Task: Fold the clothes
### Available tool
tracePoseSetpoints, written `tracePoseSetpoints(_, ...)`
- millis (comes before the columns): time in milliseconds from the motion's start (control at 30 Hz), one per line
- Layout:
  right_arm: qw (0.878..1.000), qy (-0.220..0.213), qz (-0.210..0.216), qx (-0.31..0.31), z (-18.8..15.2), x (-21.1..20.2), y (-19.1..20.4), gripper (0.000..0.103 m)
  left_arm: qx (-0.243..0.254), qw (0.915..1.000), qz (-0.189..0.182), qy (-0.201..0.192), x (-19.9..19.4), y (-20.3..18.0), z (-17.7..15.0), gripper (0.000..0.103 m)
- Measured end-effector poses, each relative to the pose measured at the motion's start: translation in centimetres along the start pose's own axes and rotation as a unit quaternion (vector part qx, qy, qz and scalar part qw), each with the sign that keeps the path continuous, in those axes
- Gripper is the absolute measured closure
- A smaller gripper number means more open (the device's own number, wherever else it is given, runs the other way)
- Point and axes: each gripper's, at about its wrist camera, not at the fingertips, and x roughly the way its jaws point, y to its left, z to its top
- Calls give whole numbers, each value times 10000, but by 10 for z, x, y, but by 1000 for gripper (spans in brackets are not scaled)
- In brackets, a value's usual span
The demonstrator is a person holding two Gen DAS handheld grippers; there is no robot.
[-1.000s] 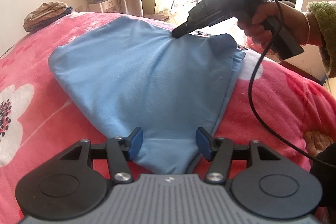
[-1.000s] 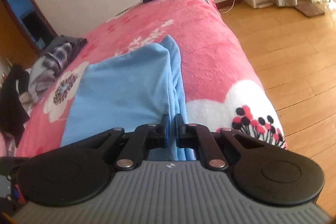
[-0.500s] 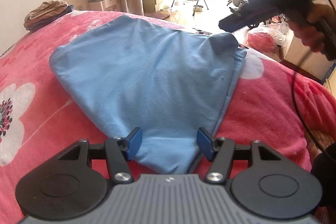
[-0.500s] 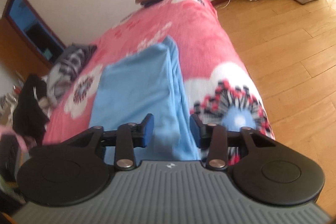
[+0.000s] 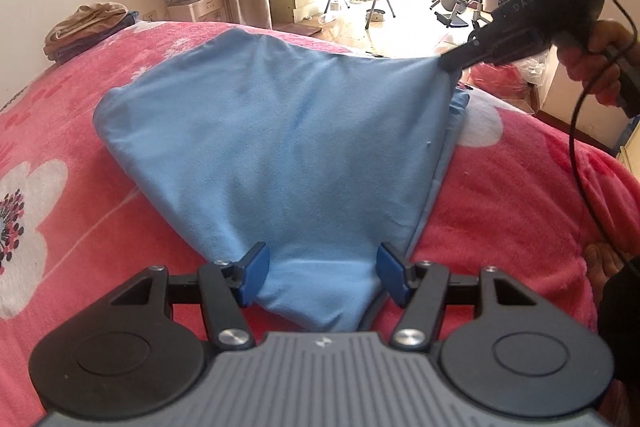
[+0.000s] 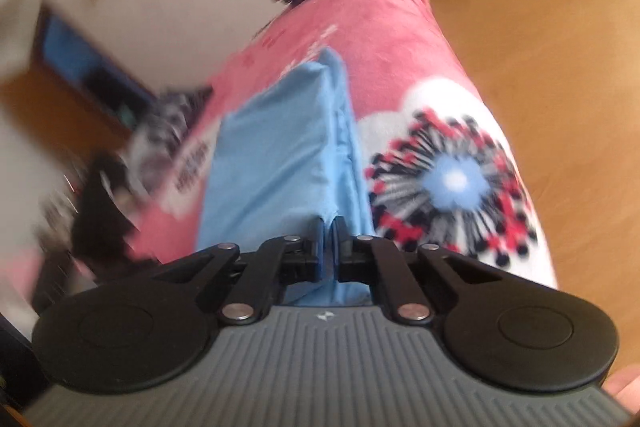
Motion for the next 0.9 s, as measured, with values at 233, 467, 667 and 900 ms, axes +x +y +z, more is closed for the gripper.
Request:
tracePoseSetpoints(233,9965,180,193,791,-3,0,-23,98,55,10000,-59,33,-1,3,1,41)
tracePoseSetpoints(467,9902,-5,148,1391,-8,-13,-36,96,463,9987,219,-55,-8,-6,1,40)
tracePoseSetpoints(667,9897,-16,403,1375,-8,-21,-15,96,946,9943,442,-217,-12,-20,-1,40)
tracePoseSetpoints(900,9891,426,179,1400,-17,8,-7,96,1105,9923,525,-203,-9,-28,-3,40)
